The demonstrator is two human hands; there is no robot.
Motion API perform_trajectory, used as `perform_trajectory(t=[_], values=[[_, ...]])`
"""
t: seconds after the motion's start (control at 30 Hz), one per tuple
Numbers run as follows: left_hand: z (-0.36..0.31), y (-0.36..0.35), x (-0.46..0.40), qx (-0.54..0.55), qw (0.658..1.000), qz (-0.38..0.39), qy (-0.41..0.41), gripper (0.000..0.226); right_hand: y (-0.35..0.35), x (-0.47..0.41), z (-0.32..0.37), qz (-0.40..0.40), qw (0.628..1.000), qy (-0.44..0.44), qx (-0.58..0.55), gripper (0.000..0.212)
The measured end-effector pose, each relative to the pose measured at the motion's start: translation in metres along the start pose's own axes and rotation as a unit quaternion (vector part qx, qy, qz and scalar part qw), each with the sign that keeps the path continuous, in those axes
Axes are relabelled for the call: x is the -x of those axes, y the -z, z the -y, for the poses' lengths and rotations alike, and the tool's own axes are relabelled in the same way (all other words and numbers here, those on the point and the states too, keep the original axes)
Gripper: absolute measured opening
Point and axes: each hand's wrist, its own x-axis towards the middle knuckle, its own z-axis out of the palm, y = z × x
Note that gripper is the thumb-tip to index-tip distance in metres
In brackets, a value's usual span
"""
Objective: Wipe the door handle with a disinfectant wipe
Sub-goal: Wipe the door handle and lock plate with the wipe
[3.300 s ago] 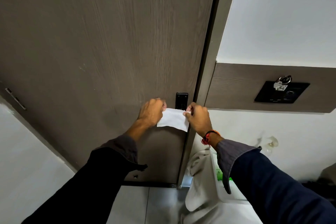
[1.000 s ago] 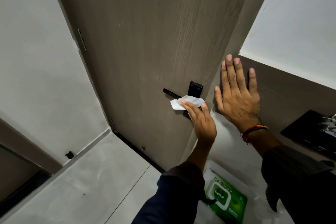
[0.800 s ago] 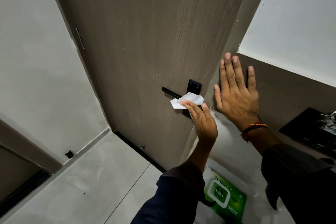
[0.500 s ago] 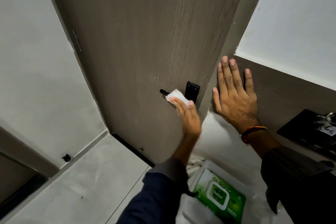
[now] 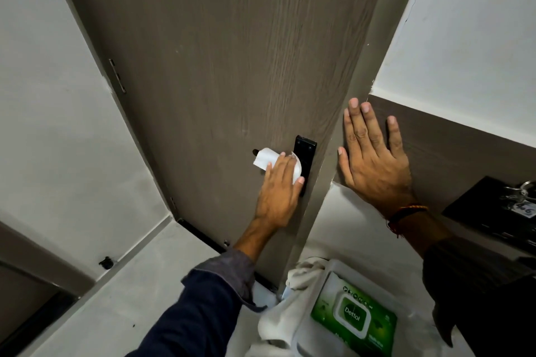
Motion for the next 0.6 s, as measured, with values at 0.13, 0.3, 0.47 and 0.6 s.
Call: perform_trajectory(t=[0.13,0.3,0.47,0.6], values=[[0.038,0.024,-0.015,-0.072,0.997,-0.011,0.019,0.054,0.0,0.001,0.0,-0.007,1.0,0.001,0.009,0.072],[0.003,-0.001,-0.003,-0.028,0.999,0.003,0.018,0.064,-0.003,0.002,0.001,-0.009,1.0,-0.001,0.017,0.072],[0.021,0.005,0.001,-0.101,0.994,0.031,-0.042,0.068,-0.005,0.003,0.002,-0.012,0.999,-0.003,0.03,0.073],[0.004,0.001,0.002,-0.066,0.997,0.035,-0.009,0.074,-0.003,0.002,0.003,-0.015,0.999,-0.009,0.038,0.074]])
